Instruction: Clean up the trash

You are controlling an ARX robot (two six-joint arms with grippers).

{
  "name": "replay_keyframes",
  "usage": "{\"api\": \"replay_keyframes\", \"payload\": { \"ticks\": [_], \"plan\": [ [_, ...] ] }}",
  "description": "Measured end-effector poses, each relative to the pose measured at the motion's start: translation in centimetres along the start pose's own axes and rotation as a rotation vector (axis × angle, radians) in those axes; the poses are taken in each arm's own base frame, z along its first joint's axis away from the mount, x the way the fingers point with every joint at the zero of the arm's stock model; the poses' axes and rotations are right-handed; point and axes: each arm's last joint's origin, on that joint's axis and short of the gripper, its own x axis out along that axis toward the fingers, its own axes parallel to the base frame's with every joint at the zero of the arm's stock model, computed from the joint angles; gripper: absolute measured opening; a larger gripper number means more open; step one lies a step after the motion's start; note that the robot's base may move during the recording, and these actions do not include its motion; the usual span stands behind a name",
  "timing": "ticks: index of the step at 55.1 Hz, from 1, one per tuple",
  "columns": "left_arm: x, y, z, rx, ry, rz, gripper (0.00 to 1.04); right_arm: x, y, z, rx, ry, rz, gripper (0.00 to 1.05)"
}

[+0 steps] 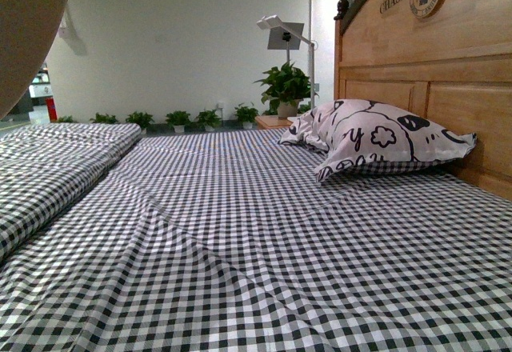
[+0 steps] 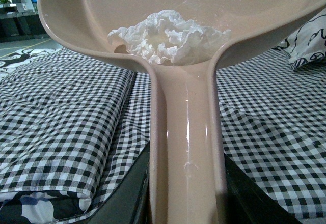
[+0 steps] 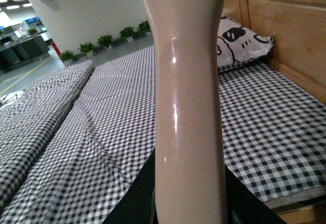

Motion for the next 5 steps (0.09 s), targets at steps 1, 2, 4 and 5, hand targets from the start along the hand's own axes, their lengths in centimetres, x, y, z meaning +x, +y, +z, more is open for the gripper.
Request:
{"api": "replay_keyframes", "payload": {
  "ticks": [1, 2, 4, 5],
  "plan": [
    [0.00, 0.00, 0.00, 0.000, 0.000, 0.000, 0.27, 0.00, 0.00, 0.00, 0.000, 0.000, 0.000, 0.18],
    [0.00, 0.00, 0.00, 0.000, 0.000, 0.000, 0.27, 0.00, 0.00, 0.00, 0.000, 0.000, 0.000, 0.18],
    [0.00, 0.00, 0.00, 0.000, 0.000, 0.000, 0.27, 0.00, 0.00, 0.00, 0.000, 0.000, 0.000, 0.18],
    [0.00, 0.00, 0.00, 0.000, 0.000, 0.000, 0.27, 0.00, 0.00, 0.00, 0.000, 0.000, 0.000, 0.18]
  ]
}}
